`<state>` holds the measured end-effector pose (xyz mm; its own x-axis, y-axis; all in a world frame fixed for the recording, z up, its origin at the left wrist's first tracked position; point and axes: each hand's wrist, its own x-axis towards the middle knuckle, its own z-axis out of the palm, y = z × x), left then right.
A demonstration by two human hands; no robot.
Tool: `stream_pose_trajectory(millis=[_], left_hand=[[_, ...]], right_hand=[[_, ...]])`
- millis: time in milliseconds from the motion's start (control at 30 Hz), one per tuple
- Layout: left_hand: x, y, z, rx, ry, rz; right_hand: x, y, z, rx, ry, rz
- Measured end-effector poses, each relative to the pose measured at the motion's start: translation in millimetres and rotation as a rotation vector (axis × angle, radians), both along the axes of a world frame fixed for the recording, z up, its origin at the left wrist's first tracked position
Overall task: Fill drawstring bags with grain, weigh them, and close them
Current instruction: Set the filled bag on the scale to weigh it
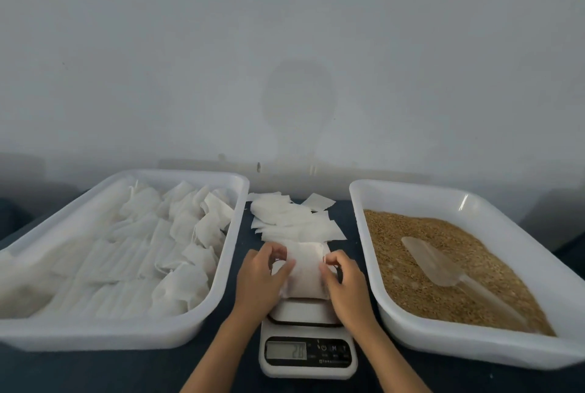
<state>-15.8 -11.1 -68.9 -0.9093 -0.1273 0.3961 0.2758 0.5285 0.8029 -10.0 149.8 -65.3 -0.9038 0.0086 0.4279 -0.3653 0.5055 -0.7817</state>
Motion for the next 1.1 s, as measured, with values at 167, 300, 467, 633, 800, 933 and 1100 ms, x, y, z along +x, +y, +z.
stream_pose_trajectory(millis=[167,300,467,633,800,933,1100], left_hand=[[-1,-17,-6,0.156,-0.012,0.059],[-2,-22,-13,0.324,-0.057,0.086],[-1,-23,-18,0.396,-0.072,0.098],[-2,-23,-20,0.399,-0.073,0.086],[-2,-23,-20,0.411,-0.074,0.081],[-2,-22,-21,0.408,-0.09,0.072],[-2,-21,-18,0.388,-0.08,0.065]], right_hand=[[3,12,-5,-0.288,-0.168,0.103],[6,18,-3,-0.439,-0.2,0.104],[8,18,-6,-0.483,-0.207,0.124],[7,19,-9,-0.48,-0.207,0.134],[6,19,-11,-0.503,-0.212,0.145],[6,19,-13,-0.509,-0.215,0.157],[4,18,-16,-0.481,-0.204,0.167]])
